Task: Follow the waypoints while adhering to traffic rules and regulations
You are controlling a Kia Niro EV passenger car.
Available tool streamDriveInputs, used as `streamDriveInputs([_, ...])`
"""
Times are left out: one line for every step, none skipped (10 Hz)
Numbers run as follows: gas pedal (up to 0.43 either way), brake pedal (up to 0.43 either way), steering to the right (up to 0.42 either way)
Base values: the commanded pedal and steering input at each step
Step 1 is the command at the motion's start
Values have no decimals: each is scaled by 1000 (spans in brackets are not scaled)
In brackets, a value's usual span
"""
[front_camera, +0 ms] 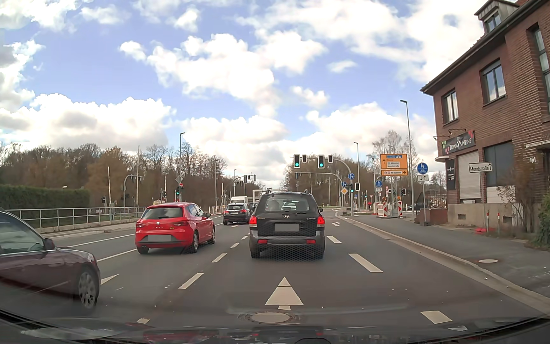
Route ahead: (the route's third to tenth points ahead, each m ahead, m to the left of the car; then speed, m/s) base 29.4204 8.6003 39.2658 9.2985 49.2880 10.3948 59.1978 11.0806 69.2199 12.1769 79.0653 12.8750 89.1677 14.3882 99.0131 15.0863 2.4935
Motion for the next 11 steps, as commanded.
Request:
streamDriveInputs([358, 0, -2])
streamDriveInputs([370, 0, -2])
streamDriveInputs([378, 0, -2])
streamDriveInputs([378, 0, -2])
streamDriveInputs([378, 0, -2])
streamDriveInputs([378, 0, -2])
streamDriveInputs([378, 0, -2])
streamDriveInputs([378, 0, -2])
streamDriveInputs([378, 0, -2])
streamDriveInputs([378, 0, -2])
streamDriveInputs([378, 0, -2])
